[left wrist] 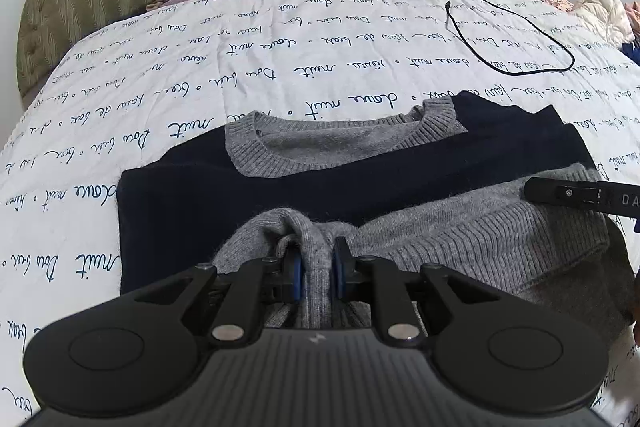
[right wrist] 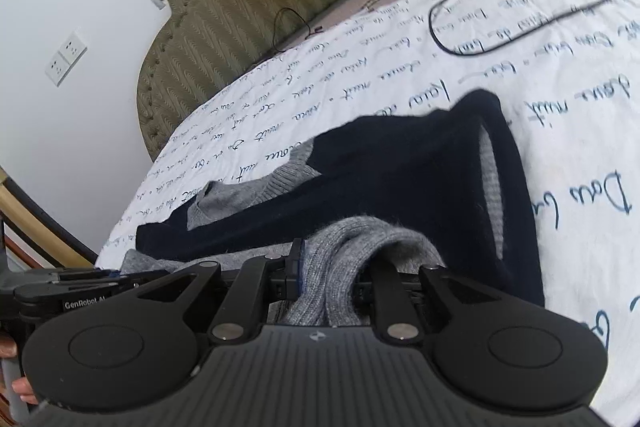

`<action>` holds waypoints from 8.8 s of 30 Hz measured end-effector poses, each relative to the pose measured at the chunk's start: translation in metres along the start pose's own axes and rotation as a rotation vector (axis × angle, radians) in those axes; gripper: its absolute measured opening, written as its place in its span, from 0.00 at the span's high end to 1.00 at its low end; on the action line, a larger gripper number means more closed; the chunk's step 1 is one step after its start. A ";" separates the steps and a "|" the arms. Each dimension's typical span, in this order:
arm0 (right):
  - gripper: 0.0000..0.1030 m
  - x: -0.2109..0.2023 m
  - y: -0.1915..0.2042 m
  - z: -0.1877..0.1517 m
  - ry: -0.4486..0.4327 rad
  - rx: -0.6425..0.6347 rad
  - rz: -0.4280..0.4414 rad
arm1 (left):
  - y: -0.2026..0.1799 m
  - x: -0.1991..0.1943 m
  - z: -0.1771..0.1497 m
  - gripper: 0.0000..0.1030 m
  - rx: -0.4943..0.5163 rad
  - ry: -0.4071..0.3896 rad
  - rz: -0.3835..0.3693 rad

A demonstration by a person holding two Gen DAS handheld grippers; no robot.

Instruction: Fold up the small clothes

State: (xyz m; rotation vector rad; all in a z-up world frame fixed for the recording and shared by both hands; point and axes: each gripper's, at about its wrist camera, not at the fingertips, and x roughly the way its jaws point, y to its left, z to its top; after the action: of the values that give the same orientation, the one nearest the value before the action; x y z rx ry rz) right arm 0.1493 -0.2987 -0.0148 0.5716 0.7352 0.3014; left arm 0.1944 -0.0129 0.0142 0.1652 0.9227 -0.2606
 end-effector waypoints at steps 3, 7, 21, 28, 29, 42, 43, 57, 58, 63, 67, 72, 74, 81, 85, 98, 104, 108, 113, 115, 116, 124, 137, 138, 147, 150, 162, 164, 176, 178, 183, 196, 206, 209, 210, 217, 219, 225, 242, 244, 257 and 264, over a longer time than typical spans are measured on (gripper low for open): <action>0.77 0.000 -0.001 -0.001 0.005 0.007 0.000 | 0.002 0.000 0.000 0.83 -0.015 0.003 -0.009; 0.70 0.001 0.000 -0.002 0.015 0.000 -0.003 | 0.004 -0.001 -0.002 0.83 -0.024 0.006 -0.016; 0.51 -0.011 0.009 -0.011 0.054 -0.067 0.002 | 0.015 -0.015 -0.016 0.76 -0.036 0.012 -0.053; 0.48 -0.020 0.026 -0.025 0.101 -0.216 -0.023 | 0.028 -0.033 -0.039 0.66 -0.032 0.013 -0.094; 0.48 -0.019 0.029 -0.028 0.108 -0.234 -0.025 | 0.028 -0.034 -0.041 0.66 -0.026 0.014 -0.094; 0.79 -0.026 0.027 -0.021 0.064 -0.182 0.036 | 0.029 -0.051 -0.047 0.90 -0.043 -0.032 -0.107; 0.79 -0.028 0.026 -0.018 0.056 -0.168 0.050 | 0.029 -0.054 -0.044 0.90 -0.049 -0.048 -0.102; 0.80 -0.025 0.022 0.024 -0.057 -0.088 0.076 | 0.056 -0.054 0.017 0.92 -0.199 -0.171 -0.017; 0.80 -0.023 0.018 0.028 -0.064 -0.066 0.075 | 0.058 -0.052 0.021 0.92 -0.210 -0.179 -0.007; 0.80 -0.006 -0.007 0.041 -0.083 0.063 0.052 | 0.067 -0.032 0.040 0.95 -0.222 -0.194 0.079; 0.80 0.008 -0.020 0.042 -0.080 0.124 0.032 | 0.076 -0.008 0.042 0.95 -0.248 -0.154 0.117; 0.80 0.018 -0.030 0.036 -0.064 0.161 0.031 | 0.087 -0.007 0.027 0.95 -0.267 -0.133 0.060; 0.80 0.019 -0.031 0.035 -0.054 0.163 0.033 | 0.085 -0.019 0.018 0.93 -0.216 -0.150 0.033; 0.77 0.022 -0.032 0.033 -0.045 0.166 0.037 | 0.062 -0.057 -0.030 0.63 0.029 -0.088 -0.085; 0.75 0.024 -0.029 0.035 -0.035 0.146 0.036 | 0.042 -0.065 -0.054 0.63 0.151 -0.049 -0.221; 0.43 0.022 -0.033 0.050 -0.032 0.183 0.101 | 0.065 0.001 -0.009 0.63 -0.253 -0.071 -0.504; 0.43 0.031 -0.040 0.061 -0.061 0.198 0.054 | 0.104 0.010 0.020 0.63 -0.422 -0.167 -0.259; 0.39 0.020 -0.036 0.064 -0.107 0.124 -0.041 | 0.128 0.009 0.018 0.63 -0.492 -0.164 -0.211; 0.30 -0.002 -0.019 0.057 -0.144 0.018 -0.067 | 0.133 -0.011 0.002 0.63 -0.452 -0.174 -0.191; 0.23 -0.004 -0.006 0.048 -0.096 -0.064 -0.019 | 0.125 -0.018 -0.004 0.63 -0.379 -0.167 -0.175; 0.20 -0.002 -0.002 0.043 -0.052 -0.105 0.008 | 0.120 -0.020 -0.008 0.62 -0.335 -0.161 -0.157; 0.30 -0.018 -0.012 0.030 -0.070 -0.171 -0.200 | 0.118 -0.013 -0.042 0.61 -0.233 -0.108 -0.101; 0.17 -0.016 0.003 0.000 -0.046 -0.264 -0.332 | 0.118 -0.011 -0.054 0.89 -0.263 -0.090 -0.150; 0.22 -0.019 0.000 -0.002 -0.040 -0.261 -0.315 | 0.119 -0.011 -0.056 0.91 -0.262 -0.096 -0.135; 0.83 -0.027 -0.010 -0.006 -0.045 -0.259 -0.342 | 0.135 -0.028 -0.078 0.95 -0.354 -0.162 -0.065; 0.56 -0.030 -0.004 -0.008 -0.063 -0.258 -0.386 | 0.137 -0.033 -0.085 0.94 -0.376 -0.155 -0.090; 0.14 -0.045 0.068 -0.066 -0.018 -0.520 -0.219 | 0.113 -0.059 -0.121 0.48 -0.339 -0.137 -0.055; 0.13 -0.035 0.063 -0.074 0.026 -0.538 -0.279 | 0.108 -0.056 -0.126 0.48 -0.319 -0.121 -0.026; 0.10 -0.041 0.085 -0.089 0.006 -0.523 -0.288 | 0.084 -0.052 -0.137 0.35 -0.227 -0.146 0.055; 0.10 -0.039 0.093 -0.093 0.014 -0.537 -0.266 | 0.084 -0.052 -0.138 0.34 -0.225 -0.147 0.055; 0.10 -0.035 0.114 -0.105 0.035 -0.579 -0.225 | 0.085 -0.054 -0.140 0.31 -0.229 -0.152 0.064; 0.08 -0.012 0.193 -0.155 0.064 -0.844 -0.126 | 0.144 -0.061 -0.080 0.30 -0.380 -0.215 -0.014; 0.08 -0.009 0.199 -0.165 0.079 -0.823 -0.123 | 0.141 0.006 0.006 0.32 -0.304 -0.115 -0.112; 0.07 -0.010 0.192 -0.163 0.084 -0.798 -0.133 | 0.128 0.028 0.004 0.50 -0.230 -0.083 -0.050; 0.07 -0.009 0.190 -0.163 0.087 -0.790 -0.137 | 0.124 0.031 0.002 0.63 -0.208 -0.079 -0.052; 0.07 -0.007 0.185 -0.162 0.090 -0.754 -0.143 | 0.132 0.018 -0.006 0.92 -0.254 -0.127 -0.010; 0.07 -0.006 0.186 -0.162 0.091 -0.757 -0.140 | 0.143 0.018 -0.007 0.92 -0.297 -0.126 -0.030; 0.07 -0.004 0.202 -0.174 0.063 -0.876 -0.174 | 0.139 0.015 -0.008 0.69 -0.249 -0.128 -0.036; 0.02 0.049 0.252 -0.231 -0.140 -1.332 -0.430 | 0.201 0.061 -0.014 0.22 -0.524 -0.012 -0.549; 0.02 0.061 0.258 -0.230 -0.159 -1.342 -0.432 | 0.208 0.072 -0.010 0.22 -0.583 0.012 -0.606; 0.27 0.103 0.271 -0.211 -0.182 -1.262 -0.347 | 0.198 0.097 0.010 0.67 -0.607 0.009 -0.525; 0.90 0.105 0.274 -0.221 -0.162 -1.339 -0.285 | 0.191 0.091 0.007 0.84 -0.577 0.003 -0.432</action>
State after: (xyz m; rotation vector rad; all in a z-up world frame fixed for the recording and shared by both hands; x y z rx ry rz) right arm 0.0511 0.0542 -0.0434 -0.7646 0.3179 0.4002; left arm 0.3082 0.1537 -0.0491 -0.5721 0.9964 -0.3806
